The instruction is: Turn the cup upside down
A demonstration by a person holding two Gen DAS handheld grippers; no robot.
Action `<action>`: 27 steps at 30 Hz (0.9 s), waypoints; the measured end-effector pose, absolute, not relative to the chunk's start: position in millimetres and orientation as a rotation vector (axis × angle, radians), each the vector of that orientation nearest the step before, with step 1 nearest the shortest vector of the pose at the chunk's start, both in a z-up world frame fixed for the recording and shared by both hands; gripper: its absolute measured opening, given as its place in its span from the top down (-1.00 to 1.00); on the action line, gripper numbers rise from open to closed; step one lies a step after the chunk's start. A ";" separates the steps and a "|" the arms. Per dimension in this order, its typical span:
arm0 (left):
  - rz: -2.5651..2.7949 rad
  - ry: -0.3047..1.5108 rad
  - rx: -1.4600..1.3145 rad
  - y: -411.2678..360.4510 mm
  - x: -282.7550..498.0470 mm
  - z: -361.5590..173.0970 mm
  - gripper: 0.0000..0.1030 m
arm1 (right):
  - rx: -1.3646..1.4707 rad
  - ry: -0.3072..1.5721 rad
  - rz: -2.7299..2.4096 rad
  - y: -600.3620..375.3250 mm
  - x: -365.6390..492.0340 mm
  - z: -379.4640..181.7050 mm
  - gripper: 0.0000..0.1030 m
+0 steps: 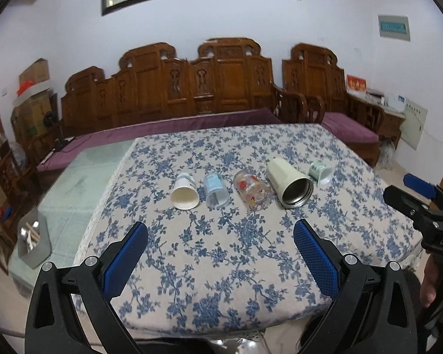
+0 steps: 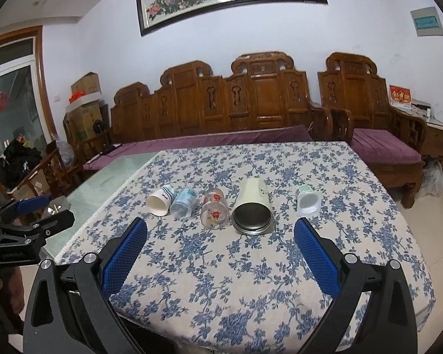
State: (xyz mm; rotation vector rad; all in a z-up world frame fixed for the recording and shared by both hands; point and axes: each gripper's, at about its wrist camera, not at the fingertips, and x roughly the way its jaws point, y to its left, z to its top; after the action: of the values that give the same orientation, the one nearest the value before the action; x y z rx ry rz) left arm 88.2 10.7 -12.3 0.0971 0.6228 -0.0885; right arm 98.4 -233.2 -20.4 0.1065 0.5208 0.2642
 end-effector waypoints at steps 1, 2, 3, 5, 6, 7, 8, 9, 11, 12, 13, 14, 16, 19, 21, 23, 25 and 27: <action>-0.095 0.629 0.105 10.6 94.3 -13.0 -0.85 | 0.104 0.530 0.265 -232.8 105.2 -22.3 -0.95; -0.104 0.634 0.110 9.9 100.3 -13.5 -0.85 | 0.100 0.540 0.270 -232.9 111.8 -24.5 -0.95; -0.112 0.643 0.115 9.4 108.0 -14.7 -0.85 | 0.095 0.549 0.273 -232.2 118.2 -27.0 -0.95; -0.127 0.664 0.116 8.6 122.3 -16.8 -0.85 | 0.084 0.567 0.278 -230.5 132.1 -31.7 -0.95; -0.134 0.674 0.114 8.9 130.3 -18.2 -0.85 | 0.080 0.576 0.281 -229.4 139.7 -34.3 -0.95; -0.140 0.684 0.115 8.4 137.6 -19.5 -0.85 | 0.078 0.582 0.282 -228.6 144.6 -36.1 -0.95; -0.143 0.695 0.117 8.8 144.9 -21.6 -0.85 | 0.079 0.593 0.286 -228.2 151.4 -38.3 -0.95; -0.143 0.709 0.121 9.2 153.2 -24.0 -0.85 | 0.079 0.602 0.289 -227.7 157.0 -40.5 -0.95; -0.148 0.731 0.123 10.4 169.9 -29.0 -0.85 | 0.082 0.617 0.296 -226.7 169.2 -44.6 -0.95; -0.148 0.742 0.123 11.0 176.4 -31.4 -0.85 | 0.083 0.624 0.299 -226.2 174.6 -46.5 -0.95; -0.151 0.753 0.124 11.6 184.8 -34.2 -0.85 | 0.082 0.631 0.307 -225.2 181.5 -49.0 -0.95; -0.153 0.760 0.126 11.9 190.9 -36.4 -0.85 | 0.081 0.637 0.310 -224.8 186.2 -50.9 -0.95; -0.154 0.782 0.135 13.6 206.6 -41.6 -0.85 | 0.076 0.651 0.316 -222.4 196.5 -54.6 -0.95; -0.178 0.819 0.109 16.6 232.9 -50.9 -0.84 | 0.064 0.671 0.323 -218.3 211.5 -59.9 -0.95; -0.185 0.843 0.096 17.9 250.3 -58.2 -0.71 | 0.055 0.686 0.330 -214.4 218.7 -63.7 -0.95; -0.191 0.878 0.084 18.9 271.3 -67.4 -0.62 | 0.039 0.703 0.341 -208.3 225.9 -68.9 -0.95; -0.193 0.904 0.065 21.6 287.1 -75.0 -0.58 | 0.025 0.717 0.355 -202.6 230.4 -74.7 -0.95; -0.200 0.934 0.040 22.6 305.8 -84.1 -0.46 | 0.017 0.731 0.366 -197.0 233.5 -80.9 -0.95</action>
State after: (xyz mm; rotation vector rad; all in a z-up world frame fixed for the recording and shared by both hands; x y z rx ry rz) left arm 305.8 22.6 -84.1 0.0404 0.9341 -0.2002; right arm 233.5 -197.0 -80.9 0.0170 0.7311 0.3661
